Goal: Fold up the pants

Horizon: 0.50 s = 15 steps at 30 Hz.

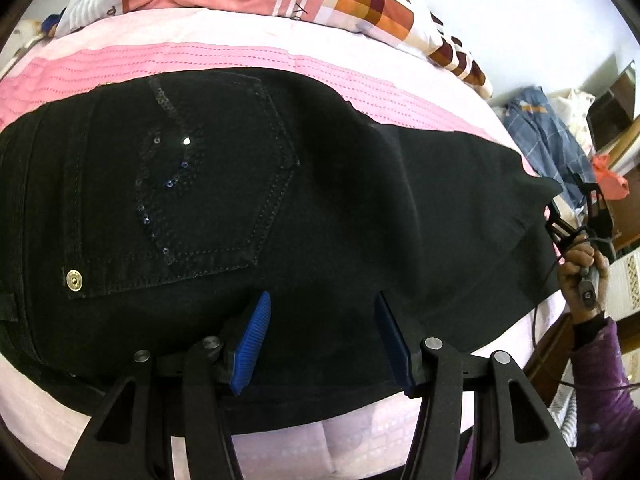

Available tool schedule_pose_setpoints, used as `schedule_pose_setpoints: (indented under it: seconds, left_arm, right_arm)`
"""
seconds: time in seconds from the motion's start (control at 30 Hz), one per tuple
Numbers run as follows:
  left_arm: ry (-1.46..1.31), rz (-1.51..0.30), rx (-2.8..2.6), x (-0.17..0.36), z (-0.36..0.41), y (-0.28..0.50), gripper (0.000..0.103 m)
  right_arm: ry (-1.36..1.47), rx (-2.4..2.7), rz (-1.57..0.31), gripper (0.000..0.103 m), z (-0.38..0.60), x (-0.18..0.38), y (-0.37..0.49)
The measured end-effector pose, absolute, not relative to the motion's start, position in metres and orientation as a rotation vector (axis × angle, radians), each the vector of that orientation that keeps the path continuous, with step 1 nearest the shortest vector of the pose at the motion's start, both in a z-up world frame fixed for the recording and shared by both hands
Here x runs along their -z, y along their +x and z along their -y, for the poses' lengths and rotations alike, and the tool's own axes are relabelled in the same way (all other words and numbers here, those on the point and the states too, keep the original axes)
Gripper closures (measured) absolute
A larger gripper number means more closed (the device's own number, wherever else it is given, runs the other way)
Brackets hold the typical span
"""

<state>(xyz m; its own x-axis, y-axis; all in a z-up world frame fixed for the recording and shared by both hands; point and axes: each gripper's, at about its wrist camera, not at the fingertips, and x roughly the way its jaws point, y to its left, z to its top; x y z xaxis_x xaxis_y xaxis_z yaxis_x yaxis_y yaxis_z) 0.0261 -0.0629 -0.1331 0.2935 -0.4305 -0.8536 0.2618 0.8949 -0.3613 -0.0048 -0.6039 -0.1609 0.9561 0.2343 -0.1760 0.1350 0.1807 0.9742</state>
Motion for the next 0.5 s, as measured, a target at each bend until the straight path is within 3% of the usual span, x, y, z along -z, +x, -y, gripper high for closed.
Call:
schedule_pose_setpoints:
  seconds: [0.1,0.13,0.17,0.3,0.5]
  left_arm:
    - [-0.146,-1.192,0.459,0.133,0.066,0.027,0.047]
    - [-0.140,-1.192,0.459,0.133,0.068,0.028,0.047]
    - [-0.133,-1.191,0.458,0.133,0.069,0.028,0.047]
    - [-0.099,-1.145,0.452,0.130,0.070,0.023,0.047]
    - [-0.099,-1.082,0.439,0.121,0.055,0.016,0.047]
  right_arm:
    - [1.344,-0.003,-0.401,0.048,0.610,0.165,-0.002]
    - [1.340,0.019,-0.424,0.074,0.613,0.167,-0.003]
    - [1.334,0.035,-0.455,0.094,0.615,0.169,-0.003]
    - [1.283,0.084,-0.517,0.097,0.623,0.169,-0.024]
    - [1.207,0.106,-0.541,0.097,0.626,0.122,-0.079]
